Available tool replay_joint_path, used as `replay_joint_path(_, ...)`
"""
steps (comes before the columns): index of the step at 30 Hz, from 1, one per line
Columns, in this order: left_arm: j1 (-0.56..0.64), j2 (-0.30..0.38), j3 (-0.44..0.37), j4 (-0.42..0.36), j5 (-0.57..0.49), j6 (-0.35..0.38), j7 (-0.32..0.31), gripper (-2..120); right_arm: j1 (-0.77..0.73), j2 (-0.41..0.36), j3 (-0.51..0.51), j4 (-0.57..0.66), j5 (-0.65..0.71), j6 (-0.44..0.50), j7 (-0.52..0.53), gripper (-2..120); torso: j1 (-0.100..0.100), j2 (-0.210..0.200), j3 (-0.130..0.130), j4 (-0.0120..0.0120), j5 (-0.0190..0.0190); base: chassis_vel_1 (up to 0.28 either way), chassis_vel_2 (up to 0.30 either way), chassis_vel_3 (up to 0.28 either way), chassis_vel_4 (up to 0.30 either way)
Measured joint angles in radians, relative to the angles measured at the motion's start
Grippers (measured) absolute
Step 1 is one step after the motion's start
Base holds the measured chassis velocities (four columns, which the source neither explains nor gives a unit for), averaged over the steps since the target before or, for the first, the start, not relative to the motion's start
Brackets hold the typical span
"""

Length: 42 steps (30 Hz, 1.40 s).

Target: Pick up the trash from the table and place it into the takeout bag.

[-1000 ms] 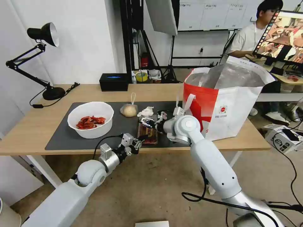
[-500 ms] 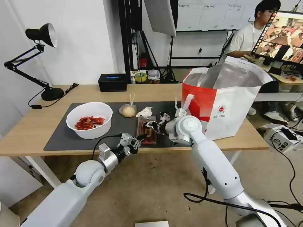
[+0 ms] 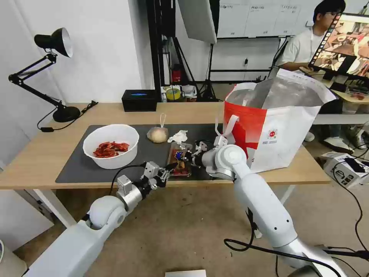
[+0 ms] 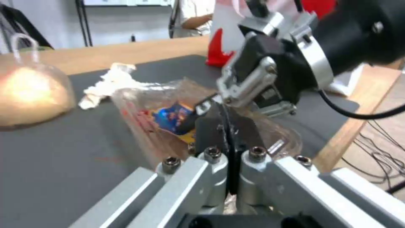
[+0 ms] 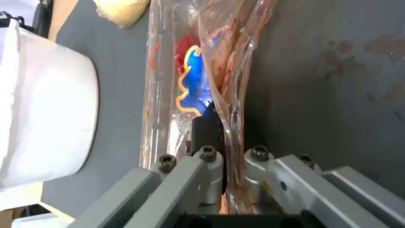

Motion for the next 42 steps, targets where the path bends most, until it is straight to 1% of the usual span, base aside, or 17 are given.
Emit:
replay_joint_path(5,0.029,0.006,-0.045,-0.026,-0.022,-0.003,-0.019,0,-0.008,-0.004,0.008,0.012,-0.002,-0.001,-0.004,0,0.000,0.000,0.000,-0.0006,-0.0003,0.000,0.000,0.000,0.000)
replay_joint_path(11,0.156,0.015,-0.159,-0.101,-0.035,-0.007,-0.023,0,-0.013,0.001,0.058,0.035,-0.012,-0.002,-0.011,0,0.000,0.000,0.000,-0.0008,-0.0004,0.000,0.000,0.000,0.000)
replay_joint_path(16,0.227,0.017,-0.208,-0.128,-0.037,-0.012,-0.023,1,-0.018,-0.019,0.089,0.083,-0.001,-0.003,-0.022,0,0.000,0.000,0.000,-0.0009,-0.0003,0.000,0.000,0.000,0.000)
replay_joint_path(18,0.279,0.010,-0.244,-0.149,-0.042,-0.013,-0.023,12,-0.028,-0.048,0.121,0.141,0.027,-0.002,-0.024,0,0.000,0.000,0.000,-0.0007,-0.0003,0.000,0.000,0.000,0.000)
replay_joint_path(19,0.279,0.010,-0.244,-0.149,-0.042,-0.013,-0.023,12,-0.028,-0.048,0.121,0.141,0.027,-0.002,-0.024,0,0.000,0.000,0.000,-0.0007,-0.0003,0.000,0.000,0.000,0.000)
replay_joint_path(21,0.306,-0.003,-0.263,-0.161,-0.038,-0.016,-0.026,21,-0.044,-0.075,0.151,0.193,0.055,-0.002,-0.025,0,0.000,0.000,0.000,-0.0008,-0.0001,0.000,0.000,0.000,0.000)
replay_joint_path(25,0.321,-0.015,-0.273,-0.168,-0.035,-0.017,-0.030,28,-0.053,-0.090,0.170,0.222,0.070,-0.002,-0.026,0,0.000,0.000,0.000,-0.0011,-0.0001,0.000,0.000,0.000,0.000)
replay_joint_path(27,0.337,-0.030,-0.282,-0.175,-0.029,-0.018,-0.033,38,-0.061,-0.104,0.184,0.248,0.085,-0.001,-0.029,0,0.000,0.000,0.000,-0.0011,0.0000,0.000,0.000,0.000,0.000)
replay_joint_path(28,0.354,-0.045,-0.293,-0.183,-0.020,-0.019,-0.034,47,-0.066,-0.116,0.198,0.273,0.098,-0.001,-0.031,0,0.000,0.000,0.000,-0.0011,-0.0001,0.000,0.000,0.000,0.000)
replay_joint_path(29,0.354,-0.045,-0.293,-0.183,-0.020,-0.019,-0.034,47,-0.066,-0.116,0.198,0.273,0.098,-0.001,-0.031,0,0.000,0.000,0.000,-0.0011,-0.0001,0.000,0.000,0.000,0.000)
replay_joint_path(31,0.387,-0.062,-0.321,-0.199,-0.005,-0.022,-0.035,58,-0.065,-0.131,0.225,0.311,0.124,-0.001,-0.025,0,0.000,0.000,0.000,-0.0008,0.0000,0.000,0.000,0.000,0.000)
replay_joint_path(32,0.387,-0.062,-0.321,-0.199,-0.005,-0.022,-0.035,58,-0.065,-0.131,0.225,0.311,0.124,-0.001,-0.025,0,0.000,0.000,0.000,-0.0008,0.0000,0.000,0.000,0.000,0.000)
replay_joint_path(34,0.434,-0.091,-0.353,-0.217,0.022,-0.029,-0.047,70,-0.048,-0.149,0.257,0.359,0.159,0.000,-0.019,0,0.000,0.000,0.000,-0.0009,0.0000,0.000,0.000,0.000,0.000)
replay_joint_path(36,0.434,-0.091,-0.353,-0.217,0.022,-0.029,-0.047,72,-0.048,-0.149,0.257,0.361,0.160,0.000,-0.018,0,0.000,0.000,0.000,-0.0009,0.0000,0.000,0.000,0.000,0.000)
replay_joint_path(38,0.470,-0.113,-0.375,-0.239,0.037,-0.031,-0.050,83,-0.010,-0.162,0.282,0.391,0.180,0.007,-0.007,0,0.000,0.000,0.000,-0.0005,-0.0002,0.000,0.000,0.000,0.000)
replay_joint_path(39,0.470,-0.113,-0.375,-0.239,0.037,-0.031,-0.050,83,-0.010,-0.162,0.282,0.391,0.180,0.007,-0.007,0,0.000,0.000,0.000,-0.0005,-0.0002,0.000,0.000,0.000,0.000)
replay_joint_path(42,0.502,-0.127,-0.398,-0.260,0.047,-0.032,-0.050,96,0.042,-0.193,0.319,0.412,0.201,0.034,-0.003,0,0.000,0.000,0.000,-0.0007,0.0000,0.000,0.000,0.000,0.000)
